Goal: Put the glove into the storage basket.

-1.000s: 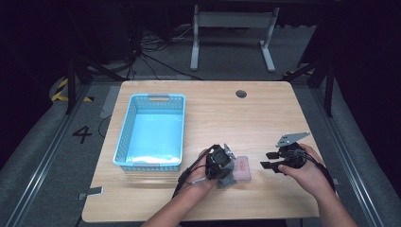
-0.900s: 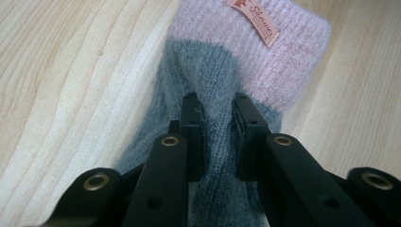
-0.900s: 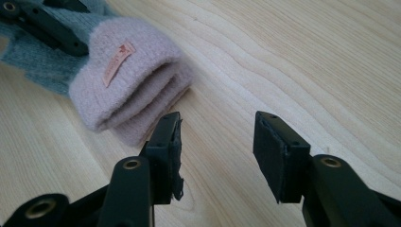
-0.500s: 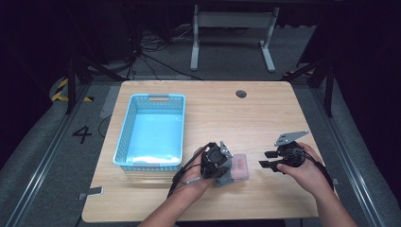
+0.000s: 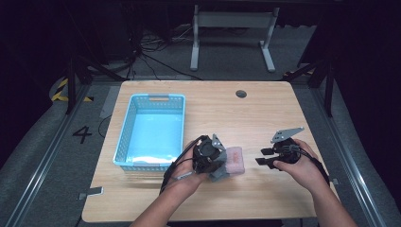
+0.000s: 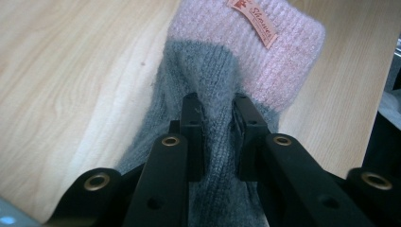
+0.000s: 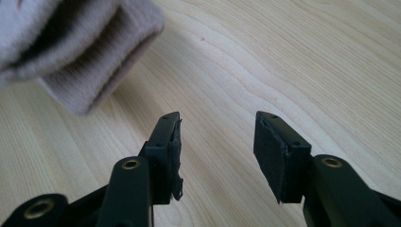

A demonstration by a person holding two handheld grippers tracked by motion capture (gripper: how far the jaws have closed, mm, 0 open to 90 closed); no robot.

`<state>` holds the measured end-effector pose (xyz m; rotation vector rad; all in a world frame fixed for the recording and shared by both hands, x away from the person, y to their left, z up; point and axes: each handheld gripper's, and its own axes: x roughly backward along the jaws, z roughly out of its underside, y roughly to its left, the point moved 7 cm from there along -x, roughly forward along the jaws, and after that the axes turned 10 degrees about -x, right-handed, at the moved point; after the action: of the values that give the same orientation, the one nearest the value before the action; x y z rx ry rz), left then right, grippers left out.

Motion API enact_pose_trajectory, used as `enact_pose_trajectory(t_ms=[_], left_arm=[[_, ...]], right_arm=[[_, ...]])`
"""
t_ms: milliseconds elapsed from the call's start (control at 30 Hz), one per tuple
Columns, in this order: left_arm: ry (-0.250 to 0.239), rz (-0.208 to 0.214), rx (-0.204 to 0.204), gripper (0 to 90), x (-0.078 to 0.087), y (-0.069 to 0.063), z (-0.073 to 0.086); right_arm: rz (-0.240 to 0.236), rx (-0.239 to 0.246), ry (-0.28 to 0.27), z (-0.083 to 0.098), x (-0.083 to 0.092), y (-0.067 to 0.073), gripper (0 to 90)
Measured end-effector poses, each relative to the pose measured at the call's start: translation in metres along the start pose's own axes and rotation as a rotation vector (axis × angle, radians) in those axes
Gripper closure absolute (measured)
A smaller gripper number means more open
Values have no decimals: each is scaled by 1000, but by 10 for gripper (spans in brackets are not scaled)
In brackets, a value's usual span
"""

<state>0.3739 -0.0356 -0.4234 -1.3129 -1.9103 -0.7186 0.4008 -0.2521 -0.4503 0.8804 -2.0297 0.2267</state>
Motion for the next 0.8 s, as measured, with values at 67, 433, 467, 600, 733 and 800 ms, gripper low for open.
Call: enact_pose_trajectory(t_ms=[67, 433, 467, 600, 733, 800], left_arm=[[-3, -6, 4, 781, 4, 2, 0], [-26, -25, 24, 781, 32, 12, 0], [-20, -22, 28, 781, 34, 13, 1], [-34, -27, 44, 780, 42, 19, 2], [-30, -30, 46, 780, 50, 24, 4], [-22, -26, 40, 779, 54, 27, 5]], right_arm=[[-3, 4, -2, -2, -1, 0, 528], [-18, 25, -10, -12, -3, 2, 528], [-17, 24, -10, -13, -3, 3, 528], [-19, 26, -7, -14, -4, 3, 527], [-19, 26, -5, -13, -4, 3, 526], [-18, 24, -7, -13, -4, 2, 526]])
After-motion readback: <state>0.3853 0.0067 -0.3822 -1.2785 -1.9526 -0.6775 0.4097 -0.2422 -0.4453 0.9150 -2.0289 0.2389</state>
